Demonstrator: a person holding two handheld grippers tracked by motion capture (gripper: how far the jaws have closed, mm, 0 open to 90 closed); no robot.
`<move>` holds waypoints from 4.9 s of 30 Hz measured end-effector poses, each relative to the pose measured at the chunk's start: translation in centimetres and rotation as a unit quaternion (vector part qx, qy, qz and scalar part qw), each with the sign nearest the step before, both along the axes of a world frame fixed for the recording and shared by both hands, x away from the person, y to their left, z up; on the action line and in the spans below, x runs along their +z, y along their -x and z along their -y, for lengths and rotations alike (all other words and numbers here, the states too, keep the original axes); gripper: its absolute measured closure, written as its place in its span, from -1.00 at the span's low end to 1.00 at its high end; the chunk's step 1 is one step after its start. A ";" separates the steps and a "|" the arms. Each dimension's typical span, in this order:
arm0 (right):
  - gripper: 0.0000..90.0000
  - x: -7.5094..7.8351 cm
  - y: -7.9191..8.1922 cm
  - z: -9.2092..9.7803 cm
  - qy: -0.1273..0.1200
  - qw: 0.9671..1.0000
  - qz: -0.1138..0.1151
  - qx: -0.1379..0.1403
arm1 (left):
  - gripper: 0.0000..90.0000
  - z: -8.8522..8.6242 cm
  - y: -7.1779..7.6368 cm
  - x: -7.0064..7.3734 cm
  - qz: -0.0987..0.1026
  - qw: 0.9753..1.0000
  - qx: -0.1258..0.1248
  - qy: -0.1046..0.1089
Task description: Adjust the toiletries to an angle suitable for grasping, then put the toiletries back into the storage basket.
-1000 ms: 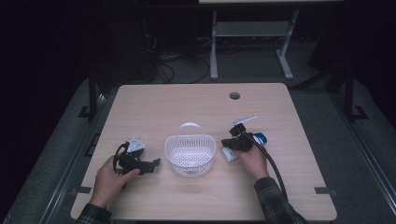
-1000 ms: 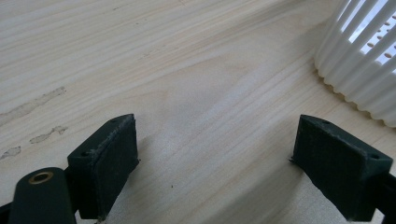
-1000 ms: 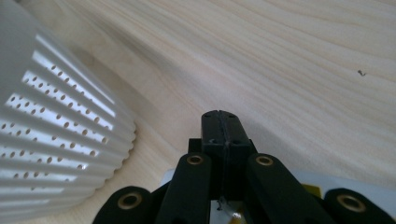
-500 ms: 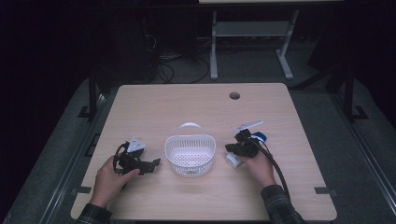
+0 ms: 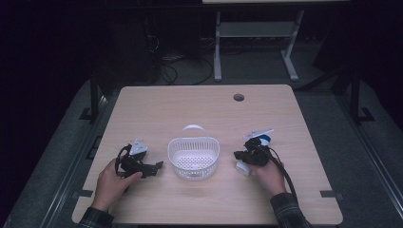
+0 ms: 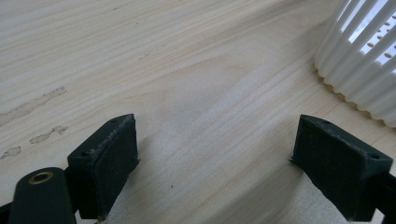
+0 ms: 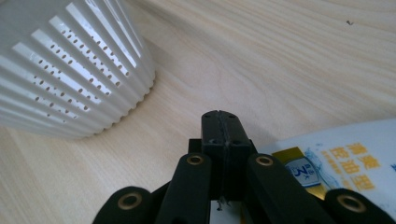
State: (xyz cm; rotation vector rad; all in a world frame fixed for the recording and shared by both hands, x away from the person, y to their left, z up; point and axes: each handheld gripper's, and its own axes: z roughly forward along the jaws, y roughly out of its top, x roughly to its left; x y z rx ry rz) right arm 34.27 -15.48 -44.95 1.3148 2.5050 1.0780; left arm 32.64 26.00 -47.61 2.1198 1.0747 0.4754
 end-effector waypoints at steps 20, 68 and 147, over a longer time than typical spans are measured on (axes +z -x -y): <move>0.99 0.2 2.8 3.0 0.005 1.000 0.006 -0.011 | -0.71 0.0 0.0 0.0 0.000 1.000 0.000 0.000; 0.99 -0.2 6.1 11.2 0.022 0.997 -0.004 -0.073 | -0.71 0.0 0.0 0.0 0.000 1.000 -0.001 -0.002; -0.61 3.4 -5.2 6.6 0.117 0.991 -0.020 -0.055 | -0.71 0.0 0.0 0.0 -0.001 1.000 0.000 0.000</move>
